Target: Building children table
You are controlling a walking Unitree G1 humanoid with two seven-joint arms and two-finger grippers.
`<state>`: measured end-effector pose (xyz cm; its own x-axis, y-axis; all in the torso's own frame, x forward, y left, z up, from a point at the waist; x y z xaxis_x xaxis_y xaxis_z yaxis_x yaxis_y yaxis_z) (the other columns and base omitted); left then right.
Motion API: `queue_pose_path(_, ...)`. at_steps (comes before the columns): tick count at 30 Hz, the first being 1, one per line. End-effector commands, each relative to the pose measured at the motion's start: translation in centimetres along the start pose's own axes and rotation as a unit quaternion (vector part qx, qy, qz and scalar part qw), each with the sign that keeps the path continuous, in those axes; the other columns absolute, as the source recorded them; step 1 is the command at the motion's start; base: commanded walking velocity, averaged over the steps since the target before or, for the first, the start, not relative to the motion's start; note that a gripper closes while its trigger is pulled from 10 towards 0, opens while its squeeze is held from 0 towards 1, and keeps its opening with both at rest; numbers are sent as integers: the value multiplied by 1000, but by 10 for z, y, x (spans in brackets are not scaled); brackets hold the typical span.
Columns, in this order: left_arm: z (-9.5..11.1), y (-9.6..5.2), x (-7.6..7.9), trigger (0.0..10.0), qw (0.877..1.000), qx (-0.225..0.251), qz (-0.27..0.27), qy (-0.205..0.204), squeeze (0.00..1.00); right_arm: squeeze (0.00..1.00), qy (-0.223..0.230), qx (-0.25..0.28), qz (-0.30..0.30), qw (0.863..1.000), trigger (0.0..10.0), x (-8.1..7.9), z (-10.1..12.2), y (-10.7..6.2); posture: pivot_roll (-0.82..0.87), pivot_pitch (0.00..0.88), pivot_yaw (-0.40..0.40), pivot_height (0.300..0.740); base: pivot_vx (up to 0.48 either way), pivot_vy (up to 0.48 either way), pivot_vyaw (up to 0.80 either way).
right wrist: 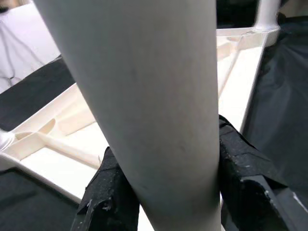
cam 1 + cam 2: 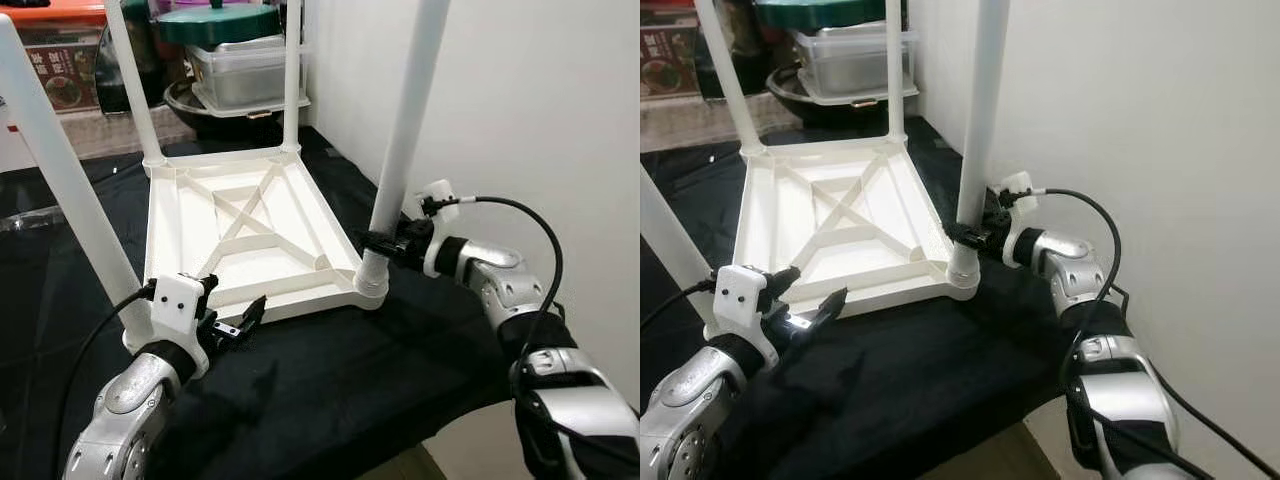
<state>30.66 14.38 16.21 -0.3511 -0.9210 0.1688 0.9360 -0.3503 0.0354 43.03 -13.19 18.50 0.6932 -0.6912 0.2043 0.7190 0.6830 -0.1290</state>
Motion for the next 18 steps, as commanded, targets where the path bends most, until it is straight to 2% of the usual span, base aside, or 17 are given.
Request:
queue_pose_path(1,-4,-1,-2,10000,1000,-10,-2,1,0,0,2,1,-60,998,0,18,7,0,33,0,-49,740,0,0,0)
queue_pose_path(2,-4,-1,-2,10000,1000,-10,-2,1,0,0,2,1,-60,998,0,18,7,0,33,0,-49,740,0,0,0)
queue_pose_path(3,-3,-2,-2,10000,1000,-11,-3,2,0,0,33,5,-133,991,0,34,8,-2,31,0,-49,740,0,0,0)
queue_pose_path(4,-3,-2,-2,10000,1000,-11,-3,2,0,0,33,5,-133,991,0,34,8,-2,31,0,-49,740,0,0,0)
queue_pose_path(5,-4,-3,-1,10000,1000,-12,-3,2,0,0,62,4,-206,976,0,46,6,-5,33,0,-50,740,0,0,0)
queue_pose_path(6,-3,-3,-1,10000,1000,-12,-3,2,0,0,103,-9,-288,952,0,56,-4,-12,34,0,-52,740,0,0,0)
queue_pose_path(7,-3,-3,-1,10000,1000,-12,-3,2,0,0,103,-9,-288,952,0,56,-4,-12,34,0,-52,740,0,0,0)
queue_pose_path(8,-3,-4,-1,10000,1000,-11,-3,1,0,0,133,-16,-349,928,0,58,-13,-19,31,0,-52,740,0,0,0)
queue_pose_path(9,-3,-4,-1,10000,1000,-12,-3,1,0,0,154,-29,-391,907,0,37,-26,-18,37,0,-42,740,0,0,0)
queue_pose_path(11,-3,-4,-1,10000,1000,-12,-3,1,0,0,154,-29,-391,907,0,37,-26,-18,37,0,-42,740,0,0,0)
queue_pose_path(12,-4,-3,0,10000,1000,-13,-3,1,0,0,191,-48,-398,896,0,-12,-38,-10,34,0,-33,740,0,0,0)
queue_pose_path(13,-4,-3,0,10000,1000,-13,-3,1,0,0,191,-48,-398,896,0,-12,-38,-10,34,0,-33,740,0,0,0)
queue_pose_path(14,-4,-2,0,10000,1000,-13,-3,1,0,0,206,-55,-387,897,0,-29,-40,-4,34,0,-33,740,0,0,0)
queue_pose_path(15,-3,-1,1,10000,1000,-13,-5,-1,0,0,206,-49,-343,915,118,-49,-30,12,34,0,-31,740,0,0,0)
queue_pose_path(16,-3,-1,1,10000,1000,-13,-5,-1,0,0,206,-49,-343,915,118,-49,-30,12,34,0,-31,740,0,0,0)
queue_pose_path(17,-3,0,2,10000,1000,-12,-7,-1,0,0,205,-29,-306,929,10000,-56,-17,23,28,0,-28,740,0,0,0)
queue_pose_path(18,-3,0,2,10000,1000,-12,-7,-1,0,0,205,-29,-306,929,10000,-56,-17,23,28,0,-28,740,0,0,0)
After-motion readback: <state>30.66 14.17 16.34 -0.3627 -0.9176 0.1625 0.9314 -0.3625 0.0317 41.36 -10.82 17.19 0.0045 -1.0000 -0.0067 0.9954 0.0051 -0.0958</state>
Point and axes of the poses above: a point about 5 cm out from each wrist's last joint towards the gripper, its own y axis pointing out of the wrist towards the gripper, its own z axis along the axis of the wrist's last joint, x = y × z, the point moved 6 cm from there along y, pointing out of the wrist towards the gripper, and after that the axes turned 10 degrees about -y, right-handed, at the moved point
